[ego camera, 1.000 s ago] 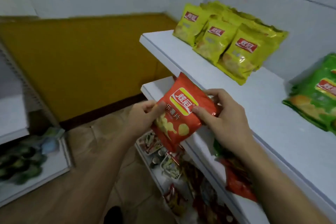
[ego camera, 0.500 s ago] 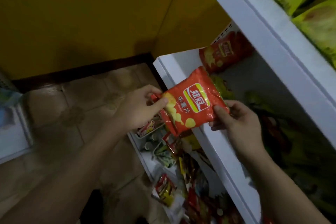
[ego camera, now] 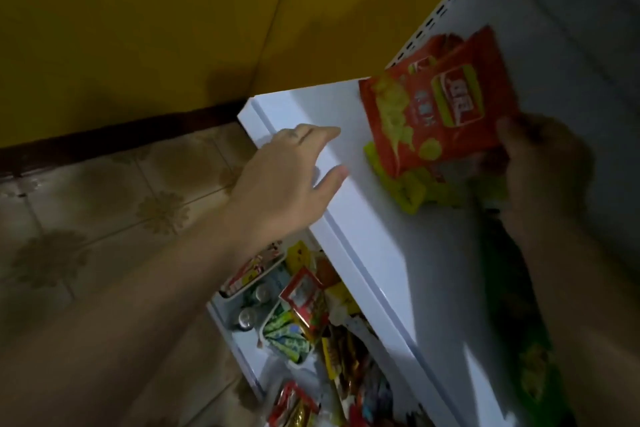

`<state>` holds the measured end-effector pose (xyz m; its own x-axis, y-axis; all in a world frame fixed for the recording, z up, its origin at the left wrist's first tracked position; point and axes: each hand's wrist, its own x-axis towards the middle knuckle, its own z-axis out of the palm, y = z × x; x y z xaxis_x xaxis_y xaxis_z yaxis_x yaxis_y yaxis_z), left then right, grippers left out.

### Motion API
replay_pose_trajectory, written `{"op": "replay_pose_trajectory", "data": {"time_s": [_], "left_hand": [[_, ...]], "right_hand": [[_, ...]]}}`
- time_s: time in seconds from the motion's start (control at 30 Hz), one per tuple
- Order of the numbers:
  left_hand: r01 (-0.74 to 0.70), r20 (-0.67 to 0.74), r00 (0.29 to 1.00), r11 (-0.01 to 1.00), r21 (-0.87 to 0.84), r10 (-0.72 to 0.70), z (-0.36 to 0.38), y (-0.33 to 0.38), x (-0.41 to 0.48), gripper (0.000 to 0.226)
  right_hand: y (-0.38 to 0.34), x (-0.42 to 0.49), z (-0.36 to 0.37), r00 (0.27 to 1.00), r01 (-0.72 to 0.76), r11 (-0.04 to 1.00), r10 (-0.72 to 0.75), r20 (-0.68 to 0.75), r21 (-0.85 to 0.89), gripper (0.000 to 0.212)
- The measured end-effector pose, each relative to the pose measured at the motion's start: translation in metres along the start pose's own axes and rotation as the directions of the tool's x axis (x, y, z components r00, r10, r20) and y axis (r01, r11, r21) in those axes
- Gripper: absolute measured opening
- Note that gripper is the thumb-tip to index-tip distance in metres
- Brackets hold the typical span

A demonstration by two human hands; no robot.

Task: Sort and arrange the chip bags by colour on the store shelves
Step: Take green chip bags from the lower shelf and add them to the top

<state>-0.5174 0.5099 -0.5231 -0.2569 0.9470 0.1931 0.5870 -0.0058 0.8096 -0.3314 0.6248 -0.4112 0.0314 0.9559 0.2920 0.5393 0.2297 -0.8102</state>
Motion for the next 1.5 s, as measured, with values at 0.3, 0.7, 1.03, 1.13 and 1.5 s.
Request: {"op": "replay_pose_trajectory", "data": {"time_s": [0.3, 0.7, 1.03, 1.13, 1.5], "left_hand": [[-0.239, 0.111, 0.97, 0.94, 0.244, 0.217, 0.039, 0.003, 0.038, 0.056], [-0.353, 0.334, 0.913, 0.864, 0.359, 0.235, 0.079, 0.023, 0.051, 0.057], [-0.351, 0.317, 0.91, 0.903, 0.248, 0.267, 0.062, 0.019, 0.035, 0.056], [-0.345, 0.318, 0.912, 0.903, 0.257, 0.259, 0.062, 0.015, 0.036, 0.059], [-0.325, 0.372, 0.903, 0.908, 0.265, 0.215, 0.061, 0.016, 0.028, 0.056]], "right_hand": [[0.02, 0.065, -0.046, 0.98, 0.069, 0.983, -0.098, -0.172, -0.168, 0.017], [0.048, 0.08, -0.073, 0.97, -0.048, 0.978, -0.004, -0.245, -0.204, 0.024], [0.077, 0.101, -0.043, 0.982, -0.099, 0.956, 0.05, -0.181, -0.275, 0.011], [0.095, 0.118, -0.028, 0.979, -0.122, 0.93, 0.056, -0.194, -0.347, 0.021], [0.113, 0.148, -0.021, 0.912, -0.133, 0.95, 0.007, -0.409, -0.281, 0.031]]}}
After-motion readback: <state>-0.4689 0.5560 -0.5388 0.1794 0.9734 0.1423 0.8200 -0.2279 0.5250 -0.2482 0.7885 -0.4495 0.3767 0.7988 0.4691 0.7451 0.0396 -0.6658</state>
